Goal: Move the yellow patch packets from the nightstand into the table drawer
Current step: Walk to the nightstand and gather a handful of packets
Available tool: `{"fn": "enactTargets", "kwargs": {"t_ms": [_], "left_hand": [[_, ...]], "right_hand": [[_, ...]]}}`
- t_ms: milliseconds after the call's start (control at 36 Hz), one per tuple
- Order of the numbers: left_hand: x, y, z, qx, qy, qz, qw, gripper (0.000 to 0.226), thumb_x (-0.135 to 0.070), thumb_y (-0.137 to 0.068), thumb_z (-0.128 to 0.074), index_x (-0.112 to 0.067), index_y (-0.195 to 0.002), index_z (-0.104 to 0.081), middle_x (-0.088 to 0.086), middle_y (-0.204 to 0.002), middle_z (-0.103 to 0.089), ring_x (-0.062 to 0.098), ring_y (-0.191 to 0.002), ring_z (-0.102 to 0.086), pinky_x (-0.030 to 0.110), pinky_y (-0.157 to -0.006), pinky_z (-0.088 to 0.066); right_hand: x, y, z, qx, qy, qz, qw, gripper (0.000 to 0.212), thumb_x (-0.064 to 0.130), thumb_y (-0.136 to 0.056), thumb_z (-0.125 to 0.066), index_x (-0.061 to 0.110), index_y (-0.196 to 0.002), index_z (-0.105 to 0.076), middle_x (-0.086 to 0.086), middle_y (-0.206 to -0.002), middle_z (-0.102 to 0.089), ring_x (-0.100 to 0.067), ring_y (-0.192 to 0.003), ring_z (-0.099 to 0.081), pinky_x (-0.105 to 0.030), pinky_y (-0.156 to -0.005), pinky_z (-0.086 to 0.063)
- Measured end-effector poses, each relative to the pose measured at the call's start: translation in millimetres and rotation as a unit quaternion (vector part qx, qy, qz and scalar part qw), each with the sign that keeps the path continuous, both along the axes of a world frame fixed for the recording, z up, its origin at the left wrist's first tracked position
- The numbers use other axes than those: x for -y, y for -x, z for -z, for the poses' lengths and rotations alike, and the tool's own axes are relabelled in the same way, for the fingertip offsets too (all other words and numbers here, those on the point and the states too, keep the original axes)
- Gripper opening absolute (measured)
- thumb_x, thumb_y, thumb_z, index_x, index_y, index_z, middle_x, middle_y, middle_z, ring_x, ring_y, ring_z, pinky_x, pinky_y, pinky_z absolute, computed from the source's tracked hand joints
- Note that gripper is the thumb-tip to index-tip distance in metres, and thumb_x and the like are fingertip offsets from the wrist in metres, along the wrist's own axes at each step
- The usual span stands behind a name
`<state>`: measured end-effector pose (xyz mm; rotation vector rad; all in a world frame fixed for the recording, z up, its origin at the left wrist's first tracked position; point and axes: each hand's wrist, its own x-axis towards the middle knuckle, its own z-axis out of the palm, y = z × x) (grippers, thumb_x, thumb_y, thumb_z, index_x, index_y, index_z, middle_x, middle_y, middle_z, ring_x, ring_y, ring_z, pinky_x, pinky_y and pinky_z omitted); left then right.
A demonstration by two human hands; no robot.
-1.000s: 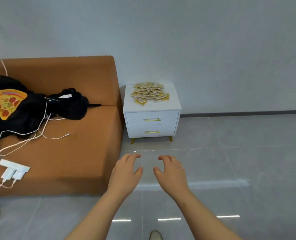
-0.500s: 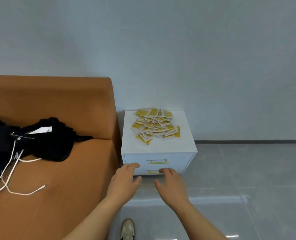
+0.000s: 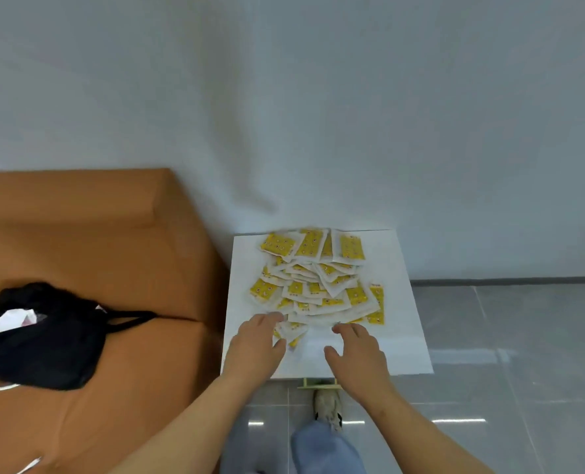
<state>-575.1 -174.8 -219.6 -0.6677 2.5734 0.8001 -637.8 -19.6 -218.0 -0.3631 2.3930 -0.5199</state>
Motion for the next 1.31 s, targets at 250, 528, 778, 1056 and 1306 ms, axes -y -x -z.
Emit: {"fn": "enactTargets", "kwargs": {"t_ms": [250,528,778,1056,1306], "left_hand": [[19,107,63,0.008,0.072,0.014,0.997,0.048,-0.031,-0.096,-0.043,-0.027,-0.142,-0.031,-0.003,-0.149,-0.027,0.018,-0.136,-0.023,0.026,-0.106,-0.028],[43,179,141,0.092,0.097,0.059,0.989,0.099,-0.068,-0.078,-0.051,-0.039,-0.145,0.015,0.000,-0.154,0.028,0.032,-0.140,0.027,0.053,-0.114,0.006],[57,179,184,0.035,0.110,0.076,0.990,0.094,-0.059,-0.084,-0.051,-0.034,-0.141,0.019,0.006,-0.158,0.012,0.037,-0.143,0.016,0.057,-0.113,-0.004],[73,167,188,-0.207,0.140,0.114,0.962,0.040,-0.029,-0.089,-0.037,-0.018,-0.103,-0.072,0.005,-0.104,-0.071,0.031,-0.107,-0.060,0.040,-0.076,-0.057],[72,151,163,-0.199,0.069,0.032,0.977,0.035,-0.028,-0.084,-0.041,-0.020,-0.090,-0.074,-0.004,-0.079,-0.073,0.017,-0.069,-0.068,0.020,-0.056,-0.050]], "right_hand": [[29,111,59,-0.001,-0.041,-0.040,0.998,0.049,0.031,-0.095,-0.042,0.024,-0.142,-0.031,-0.001,-0.152,-0.023,-0.023,-0.136,-0.028,-0.034,-0.107,-0.031],[57,207,129,-0.028,-0.076,-0.076,0.994,0.091,0.055,-0.082,-0.056,0.035,-0.148,0.004,-0.002,-0.157,0.016,-0.028,-0.145,0.007,-0.047,-0.115,-0.012],[74,218,168,-0.033,-0.064,-0.073,0.995,0.089,0.065,-0.075,-0.058,0.042,-0.146,-0.010,0.001,-0.158,0.002,-0.031,-0.144,0.003,-0.051,-0.112,-0.017],[72,203,171,-0.142,0.090,0.000,0.986,0.037,0.004,-0.078,-0.068,0.025,-0.109,-0.071,-0.003,-0.128,-0.060,-0.037,-0.120,-0.048,-0.048,-0.097,-0.039],[44,181,150,-0.135,0.085,-0.023,0.987,0.035,0.007,-0.068,-0.076,0.026,-0.097,-0.073,-0.005,-0.116,-0.067,-0.036,-0.103,-0.061,-0.051,-0.083,-0.052]]}}
